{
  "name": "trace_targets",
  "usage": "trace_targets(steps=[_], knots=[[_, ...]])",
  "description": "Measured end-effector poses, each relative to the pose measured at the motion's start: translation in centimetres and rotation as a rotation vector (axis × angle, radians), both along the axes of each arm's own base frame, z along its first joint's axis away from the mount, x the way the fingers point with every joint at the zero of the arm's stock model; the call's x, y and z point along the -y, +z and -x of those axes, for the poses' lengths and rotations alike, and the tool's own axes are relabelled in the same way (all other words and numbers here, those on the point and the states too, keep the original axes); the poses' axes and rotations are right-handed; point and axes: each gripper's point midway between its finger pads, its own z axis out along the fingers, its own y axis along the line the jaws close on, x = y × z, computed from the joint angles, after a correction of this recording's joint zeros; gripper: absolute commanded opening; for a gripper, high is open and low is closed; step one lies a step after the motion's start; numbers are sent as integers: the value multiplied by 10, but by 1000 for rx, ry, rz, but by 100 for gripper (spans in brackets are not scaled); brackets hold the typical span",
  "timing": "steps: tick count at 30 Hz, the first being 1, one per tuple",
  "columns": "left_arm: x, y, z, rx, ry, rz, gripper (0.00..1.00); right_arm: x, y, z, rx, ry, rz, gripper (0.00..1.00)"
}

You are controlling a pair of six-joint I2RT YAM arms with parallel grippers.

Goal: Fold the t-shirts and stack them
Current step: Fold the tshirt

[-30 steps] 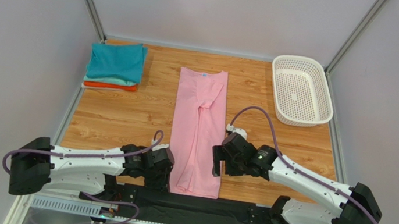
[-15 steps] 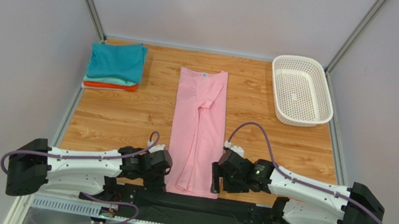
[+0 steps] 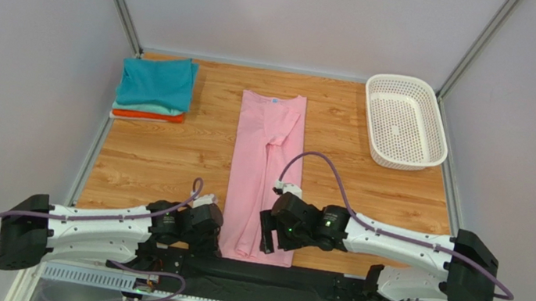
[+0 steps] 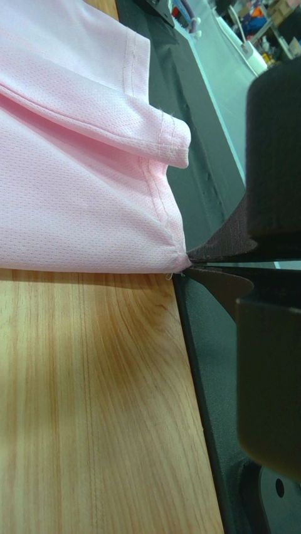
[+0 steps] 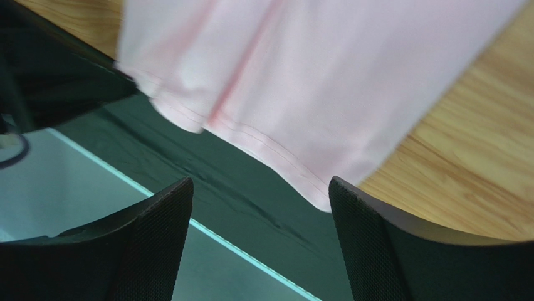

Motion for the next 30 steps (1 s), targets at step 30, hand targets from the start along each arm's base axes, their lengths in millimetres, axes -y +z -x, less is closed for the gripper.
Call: trace_targets(steps=[30], knots=[[-1, 0, 0, -13, 48, 12, 0, -48, -32, -25, 122, 94, 265, 51]])
